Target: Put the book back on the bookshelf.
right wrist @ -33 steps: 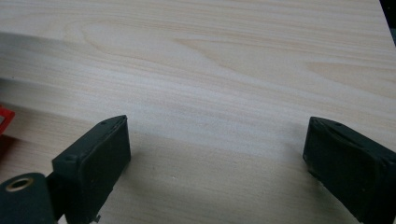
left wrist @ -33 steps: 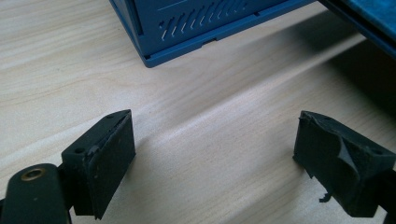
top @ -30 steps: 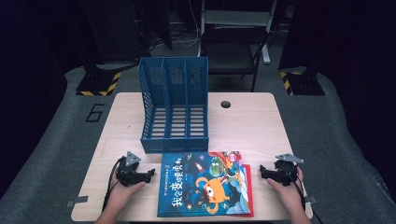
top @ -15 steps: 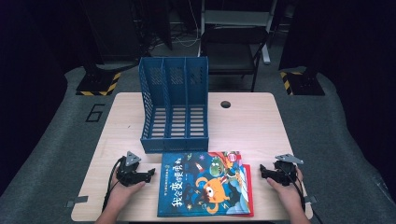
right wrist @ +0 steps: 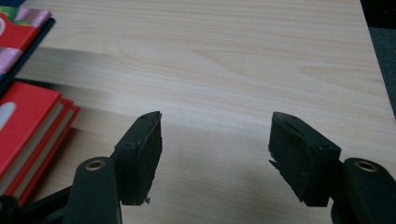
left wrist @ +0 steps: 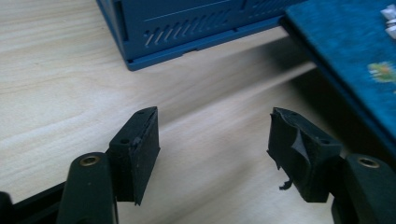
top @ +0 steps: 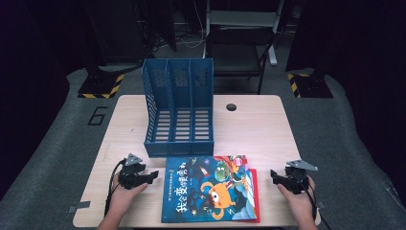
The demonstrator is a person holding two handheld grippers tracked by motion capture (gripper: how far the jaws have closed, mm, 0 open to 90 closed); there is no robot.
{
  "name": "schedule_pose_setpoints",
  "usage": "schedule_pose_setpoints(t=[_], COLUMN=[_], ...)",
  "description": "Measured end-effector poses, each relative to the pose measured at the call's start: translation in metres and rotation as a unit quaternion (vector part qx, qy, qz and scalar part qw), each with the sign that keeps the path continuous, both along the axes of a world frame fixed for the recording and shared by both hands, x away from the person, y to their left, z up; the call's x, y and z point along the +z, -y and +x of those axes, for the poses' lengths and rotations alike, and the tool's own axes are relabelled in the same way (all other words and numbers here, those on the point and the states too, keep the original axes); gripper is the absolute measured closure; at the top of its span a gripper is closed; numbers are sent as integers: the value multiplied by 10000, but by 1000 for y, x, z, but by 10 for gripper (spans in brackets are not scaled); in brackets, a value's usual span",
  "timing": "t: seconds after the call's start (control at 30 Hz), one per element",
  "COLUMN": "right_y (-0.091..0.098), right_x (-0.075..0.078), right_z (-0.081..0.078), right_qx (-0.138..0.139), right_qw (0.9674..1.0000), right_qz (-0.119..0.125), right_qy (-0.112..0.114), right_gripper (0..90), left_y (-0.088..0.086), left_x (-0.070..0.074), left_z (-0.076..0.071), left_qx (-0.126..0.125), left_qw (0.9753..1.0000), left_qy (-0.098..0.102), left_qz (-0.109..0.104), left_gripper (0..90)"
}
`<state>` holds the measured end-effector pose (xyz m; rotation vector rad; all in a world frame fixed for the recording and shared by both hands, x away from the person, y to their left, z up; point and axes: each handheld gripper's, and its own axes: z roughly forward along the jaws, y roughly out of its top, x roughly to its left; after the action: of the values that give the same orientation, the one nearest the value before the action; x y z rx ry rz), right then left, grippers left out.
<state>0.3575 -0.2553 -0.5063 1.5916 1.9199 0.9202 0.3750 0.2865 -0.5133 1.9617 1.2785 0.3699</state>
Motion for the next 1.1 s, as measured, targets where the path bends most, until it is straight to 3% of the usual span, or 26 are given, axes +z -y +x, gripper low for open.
schedule_pose_setpoints(t=[0.1, 0.2, 0.57, 0.8, 0.97, 1.1], right_y=[-4, -9, -26, -35, -40, -46], right_x=[5, 12, 25, 31, 34, 35], right_z=[-7, -17, -37, -46, -55, -60], right_qx=[134, 385, 544, 663, 718, 833], right_qw=[9999, 9992, 9985, 9977, 9969, 9960], right_qz=[-17, -65, -6, 55, 280, 262], right_qy=[-21, -61, 52, 128, 127, 184], right_gripper=[340, 341, 364, 352, 351, 346], left_y=[4, 10, 22, 20, 17, 18], left_x=[7, 9, 24, 30, 33, 32], left_z=[-4, -8, -24, -39, -48, -50], left_qx=[-138, -260, -396, -467, -477, -489], left_qw=[9995, 9993, 9989, 9980, 9977, 9974], left_qy=[-203, -222, -29, -50, -66, -62], left_qz=[-190, -115, -245, -422, -481, -530], left_gripper=[390, 400, 356, 344, 344, 339])
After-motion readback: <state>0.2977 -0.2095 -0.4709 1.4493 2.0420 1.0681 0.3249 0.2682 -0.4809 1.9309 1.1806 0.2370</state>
